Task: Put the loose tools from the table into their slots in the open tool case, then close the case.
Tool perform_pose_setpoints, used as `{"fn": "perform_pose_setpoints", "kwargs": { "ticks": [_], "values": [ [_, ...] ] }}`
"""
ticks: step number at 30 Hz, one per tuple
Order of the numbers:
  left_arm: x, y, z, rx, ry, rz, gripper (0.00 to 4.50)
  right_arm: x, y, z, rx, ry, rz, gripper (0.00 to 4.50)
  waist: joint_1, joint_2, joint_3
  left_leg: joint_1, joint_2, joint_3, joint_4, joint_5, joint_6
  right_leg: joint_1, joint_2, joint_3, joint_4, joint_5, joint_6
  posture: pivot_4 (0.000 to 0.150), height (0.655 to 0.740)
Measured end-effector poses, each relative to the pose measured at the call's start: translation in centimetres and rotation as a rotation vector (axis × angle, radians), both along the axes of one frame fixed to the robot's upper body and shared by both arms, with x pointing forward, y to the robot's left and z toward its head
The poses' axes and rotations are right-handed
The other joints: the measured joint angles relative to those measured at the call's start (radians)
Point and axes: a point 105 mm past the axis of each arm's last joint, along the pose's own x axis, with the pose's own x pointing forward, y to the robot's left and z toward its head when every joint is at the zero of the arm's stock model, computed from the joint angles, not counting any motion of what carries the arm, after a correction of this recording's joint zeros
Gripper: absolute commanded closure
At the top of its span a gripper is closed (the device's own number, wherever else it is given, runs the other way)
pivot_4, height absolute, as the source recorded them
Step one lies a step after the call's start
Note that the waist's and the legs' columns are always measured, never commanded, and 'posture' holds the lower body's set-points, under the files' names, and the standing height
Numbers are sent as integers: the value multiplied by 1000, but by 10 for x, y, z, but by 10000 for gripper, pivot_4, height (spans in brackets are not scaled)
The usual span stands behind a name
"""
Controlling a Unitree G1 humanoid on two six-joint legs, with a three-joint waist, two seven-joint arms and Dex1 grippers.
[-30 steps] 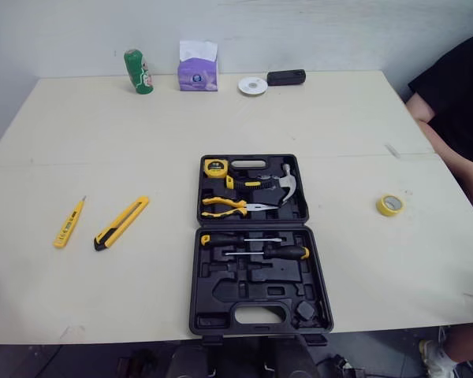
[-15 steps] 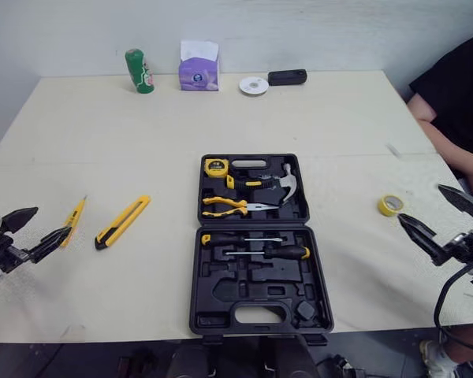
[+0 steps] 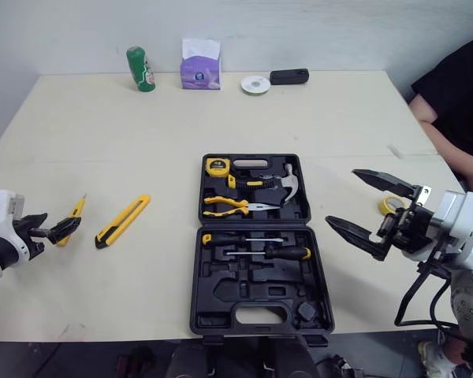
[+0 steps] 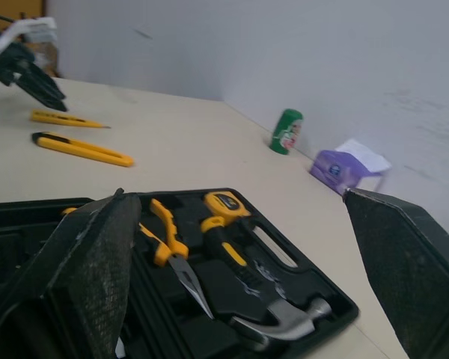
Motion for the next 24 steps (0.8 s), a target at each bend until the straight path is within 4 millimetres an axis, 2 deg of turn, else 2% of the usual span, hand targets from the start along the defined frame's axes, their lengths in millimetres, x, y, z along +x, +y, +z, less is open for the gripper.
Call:
{"fn": "perform_pose_setpoints", "kwargs": {
  "ticks": [4, 9, 17, 24],
  "values": [
    [3, -4, -15, 60, 70, -1, 0, 1, 12, 3, 7, -7, 36, 199, 0, 0, 0, 0, 0, 0, 0, -1, -3, 0, 0, 0, 0, 0, 0, 1500, 7400],
    [12, -12, -23, 77, 113, 0, 0, 0, 17, -2, 4, 29, 58, 199, 5, -1, -1, -1, 0, 0, 0, 1, 2, 0, 0, -1, 0, 0, 0, 1500, 7400],
    [29, -16, -17, 68, 163, 50, 0, -7, 26, -8, -9, 63, 88, 199, 23, -2, -1, -1, 0, 0, 1, 1, 1, 0, 0, 0, 1, 0, 0, 1500, 7400],
    [35, -19, -13, 48, 246, 75, 0, -7, 27, -7, -8, 61, 91, 199, 26, -2, -1, 0, 0, 0, 2, 2, 2, 0, 0, 0, 3, 0, 0, 1500, 7400]
  ]
}}
